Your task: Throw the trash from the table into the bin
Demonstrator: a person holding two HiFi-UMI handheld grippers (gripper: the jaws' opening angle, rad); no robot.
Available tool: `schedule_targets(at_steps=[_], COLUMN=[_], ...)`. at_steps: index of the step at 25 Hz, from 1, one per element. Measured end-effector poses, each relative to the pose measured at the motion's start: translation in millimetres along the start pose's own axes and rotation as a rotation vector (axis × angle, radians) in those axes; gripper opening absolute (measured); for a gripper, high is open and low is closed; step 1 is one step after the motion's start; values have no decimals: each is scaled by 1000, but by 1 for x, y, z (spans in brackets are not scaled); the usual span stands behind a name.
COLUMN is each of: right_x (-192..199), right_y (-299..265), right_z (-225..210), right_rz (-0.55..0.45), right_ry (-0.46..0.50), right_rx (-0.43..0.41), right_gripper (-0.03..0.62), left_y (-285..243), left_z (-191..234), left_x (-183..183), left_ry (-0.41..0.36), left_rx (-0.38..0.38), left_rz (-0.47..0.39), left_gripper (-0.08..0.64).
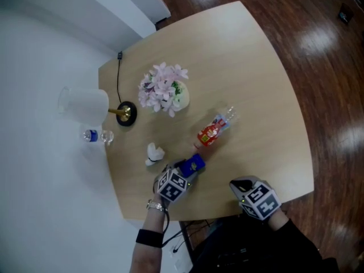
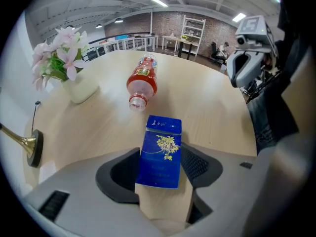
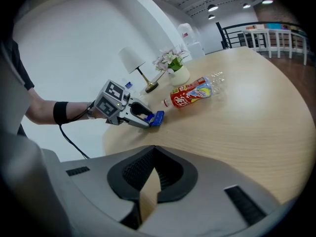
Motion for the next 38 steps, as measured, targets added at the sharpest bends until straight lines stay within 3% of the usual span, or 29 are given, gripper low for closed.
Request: schedule_targets(at_steps=[5, 11, 19, 26, 38], right_x=[1, 5, 29, 61, 152], right_y=[5, 5, -13, -47, -123], right_z=[13, 59, 128, 187, 285], right_rz=[4, 14, 79, 184, 470], right_ry=[32, 117, 275, 415, 675], right_rx=[5, 9, -35, -101, -254], right_gripper=[5, 5, 5, 5, 5], left_y=[39, 101, 141, 159, 144], left_z=[-33, -93, -169, -202, -294], left_x=[2, 23, 75, 150, 329], left_ry=[165, 400, 564, 708, 1141], left_rx=[-45, -75, -150, -230, -312], left_rz=[-66, -159, -227, -247, -211], left_gripper=[261, 255, 252, 252, 252])
Point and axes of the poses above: the fingertips, and each gripper's own axes: y backward along the fingers, z to its left, x out of its underside, the point moved 2 cm from there along y, backward along the fingers, and after that the axes turned 4 degrees about -y, right-handed, at the moved point
